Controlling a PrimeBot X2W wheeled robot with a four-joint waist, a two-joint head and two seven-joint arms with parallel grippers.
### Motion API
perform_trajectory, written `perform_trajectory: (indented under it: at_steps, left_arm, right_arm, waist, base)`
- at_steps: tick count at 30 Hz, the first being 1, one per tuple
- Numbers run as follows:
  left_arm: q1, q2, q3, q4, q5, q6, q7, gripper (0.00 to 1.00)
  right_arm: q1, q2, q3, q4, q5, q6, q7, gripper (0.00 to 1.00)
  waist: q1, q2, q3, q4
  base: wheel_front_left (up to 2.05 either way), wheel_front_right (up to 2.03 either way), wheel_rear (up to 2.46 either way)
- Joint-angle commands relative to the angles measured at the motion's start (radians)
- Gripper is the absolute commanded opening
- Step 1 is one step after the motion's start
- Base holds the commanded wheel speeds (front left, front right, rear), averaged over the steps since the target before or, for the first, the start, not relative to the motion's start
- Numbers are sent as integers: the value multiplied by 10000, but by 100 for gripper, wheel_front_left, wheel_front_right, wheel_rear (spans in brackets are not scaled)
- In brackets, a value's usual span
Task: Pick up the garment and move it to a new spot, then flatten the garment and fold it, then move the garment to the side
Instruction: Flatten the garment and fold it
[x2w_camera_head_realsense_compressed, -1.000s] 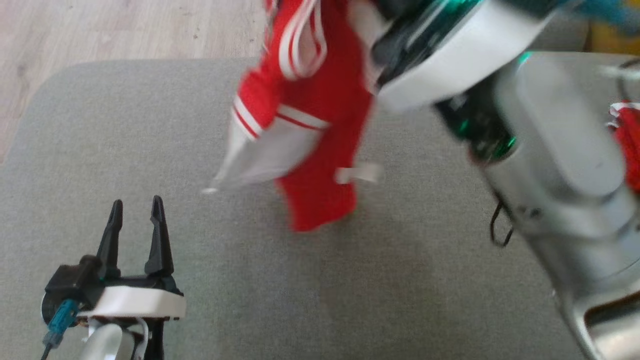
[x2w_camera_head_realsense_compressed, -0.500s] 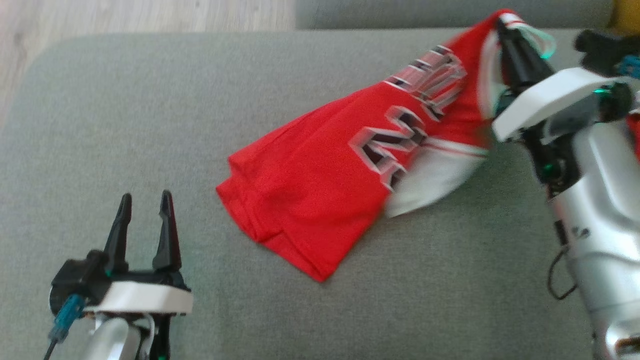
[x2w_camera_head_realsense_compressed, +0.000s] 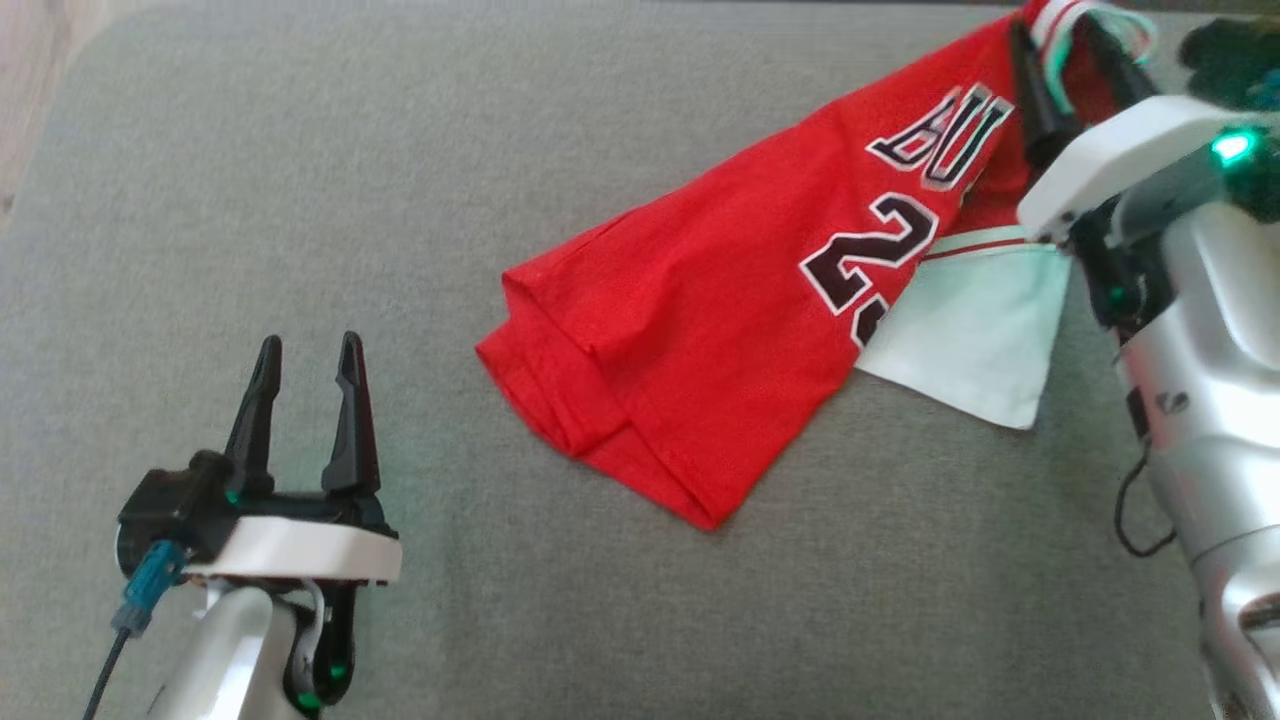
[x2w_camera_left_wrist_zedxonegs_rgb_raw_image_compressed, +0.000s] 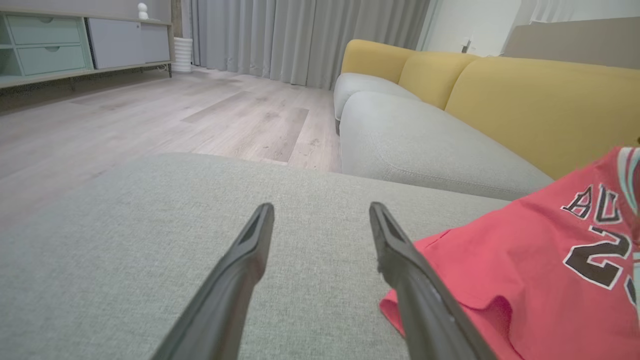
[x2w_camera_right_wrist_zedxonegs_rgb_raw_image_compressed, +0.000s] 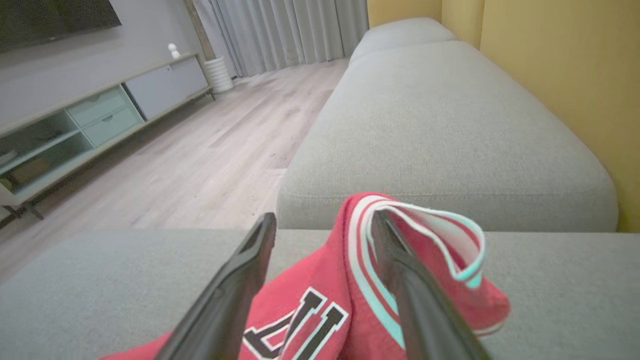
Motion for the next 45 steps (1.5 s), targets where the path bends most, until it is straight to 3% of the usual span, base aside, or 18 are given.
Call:
perform_trajectory:
  at_steps: [1,5,10,17,27,31,32,33,34,39,45]
  left_arm:
    - [-217,174,459,-208,82,-44,-110,100]
    - [63,180,595,-137,76,-24,-117,100]
    - [462,181,743,-175,68,30,-120,100]
    - [559,148,709,-452,122,62,-120,100]
    - [181,135,563,-504,177,-44,-112,100]
    - [84,98,551,-450,176,-79,-114,100]
    - [65,96,558,-419,176,-93,-115,100]
    - [52,94,569,-390,176,-102,-116,100]
    - [49,92,585,-360,178,-101,-117,100]
    - [160,74,702,-218,167,-68,-120,100]
    - [449,40,831,-202,157,-16,-122,100]
  right_arm:
    - [25,84,224,-299,19,-9,52,100]
    - [820,106,650,-649,182,-9,381,100]
    - [2235,167,550,-1456,-452,-9,449,100]
    - [3637,1004,-1009,-1858,-1917,-9,1139,100]
    - [3526,1735,-3463,-1324,-4298,-9,2167,100]
    - [3491,1771,-3411,-1085,-4372,-9,2304,100]
    - [3490,1773,-3245,-971,-4218,-9,2361,98]
    - [3484,1775,-3074,-900,-4087,-9,2378,7]
    - [3500,1776,-2860,-836,-4030,-9,2437,0]
    - [3774,1778,-2628,-1356,-3849,-9,2245,0]
    - [5072,1779,-3453,-3806,-4455,-9,2515,0]
  waist:
    - [-1,0,-212,-163]
    - [-1,0,-692,-520]
    - [-1,0,-1168,-912]
    - [-1,0,-1012,-899]
    - [-1,0,-236,-194]
    - [-1,0,-120,-49]
    - [-1,0,-106,-33]
    - [-1,0,-100,-33]
    - [-1,0,-113,-52]
    - [-1,0,-373,-349]
    - [-1,0,-845,-862]
  base:
    - [0,0,0]
    - [0,0,0]
    - [0,0,0]
    - [0,0,0]
    - [0,0,0]
    - [0,0,0]
    - [0,0,0]
    - [0,0,0]
    - [0,0,0]
    - [0,0,0]
    - [0,0,0]
